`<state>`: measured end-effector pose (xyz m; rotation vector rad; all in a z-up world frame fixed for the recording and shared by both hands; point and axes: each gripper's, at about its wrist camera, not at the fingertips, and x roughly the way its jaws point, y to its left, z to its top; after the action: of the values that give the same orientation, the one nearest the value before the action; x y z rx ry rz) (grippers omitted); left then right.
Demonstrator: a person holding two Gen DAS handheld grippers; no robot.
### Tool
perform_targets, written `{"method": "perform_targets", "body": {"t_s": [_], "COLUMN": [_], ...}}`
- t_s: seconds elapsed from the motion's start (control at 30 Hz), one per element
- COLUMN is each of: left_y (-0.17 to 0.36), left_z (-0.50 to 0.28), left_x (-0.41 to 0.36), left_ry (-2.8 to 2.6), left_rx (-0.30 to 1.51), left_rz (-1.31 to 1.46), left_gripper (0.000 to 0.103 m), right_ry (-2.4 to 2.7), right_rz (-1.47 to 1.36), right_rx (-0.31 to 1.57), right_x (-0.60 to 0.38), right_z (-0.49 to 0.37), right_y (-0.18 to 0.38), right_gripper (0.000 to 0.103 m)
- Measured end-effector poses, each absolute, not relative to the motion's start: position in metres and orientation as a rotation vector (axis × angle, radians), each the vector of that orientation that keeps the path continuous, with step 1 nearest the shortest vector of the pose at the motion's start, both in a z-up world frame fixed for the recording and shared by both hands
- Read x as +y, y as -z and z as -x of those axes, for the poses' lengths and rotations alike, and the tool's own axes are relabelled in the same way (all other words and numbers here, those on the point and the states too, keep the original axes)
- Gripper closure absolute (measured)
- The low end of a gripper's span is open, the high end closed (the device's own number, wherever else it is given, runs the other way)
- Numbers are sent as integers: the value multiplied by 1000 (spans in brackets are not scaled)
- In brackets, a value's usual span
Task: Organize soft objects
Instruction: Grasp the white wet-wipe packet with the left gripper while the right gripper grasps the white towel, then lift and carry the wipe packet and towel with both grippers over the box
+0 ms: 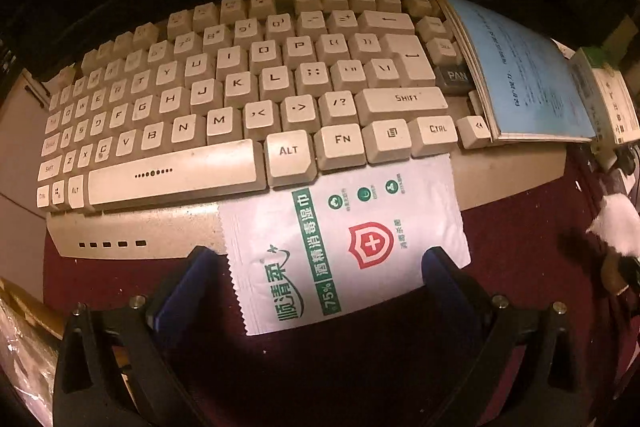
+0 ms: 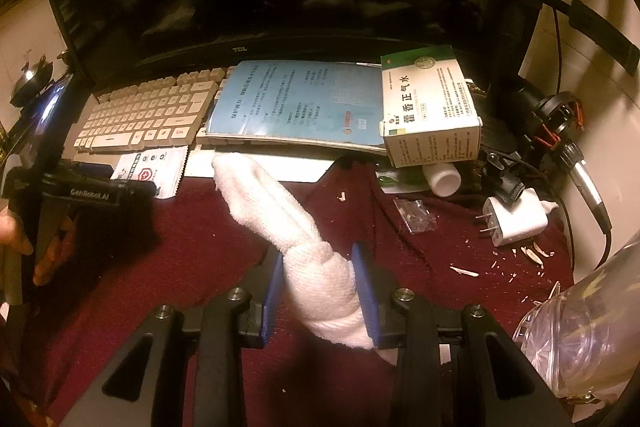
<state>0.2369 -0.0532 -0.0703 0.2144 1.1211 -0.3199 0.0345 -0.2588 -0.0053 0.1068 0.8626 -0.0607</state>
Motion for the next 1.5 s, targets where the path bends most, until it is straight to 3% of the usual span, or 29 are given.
{"method": "perform_targets", "body": {"t_s": [0.1,0.17,0.23,0.37,0.73,1.5], "left_y": [65,53,45,34,15,-16], "left_z": [-236,-215,-214,-200,-138,-50], "left_x": [-63,-70,-75,-82,-46,57], "left_ry": [349,362,386,402,436,336], "left_rx": [1095,1092,1095,1090,1048,929], "left_rz": [-230,-224,-198,-145,14,62], "left_gripper": [21,50,70,87,91,91], "right_ry": [56,56,54,37,6,-128], "right_rz": [-110,-114,-119,-118,-107,-40], "right_rx": [859,857,858,847,829,791], "right_x": [-258,-258,-257,-253,-244,-172], "right_z": [-34,-34,-34,-31,-30,-23], "right_y": [5,5,5,3,-6,-22], "right_gripper": [65,65,65,65,66,66]}}
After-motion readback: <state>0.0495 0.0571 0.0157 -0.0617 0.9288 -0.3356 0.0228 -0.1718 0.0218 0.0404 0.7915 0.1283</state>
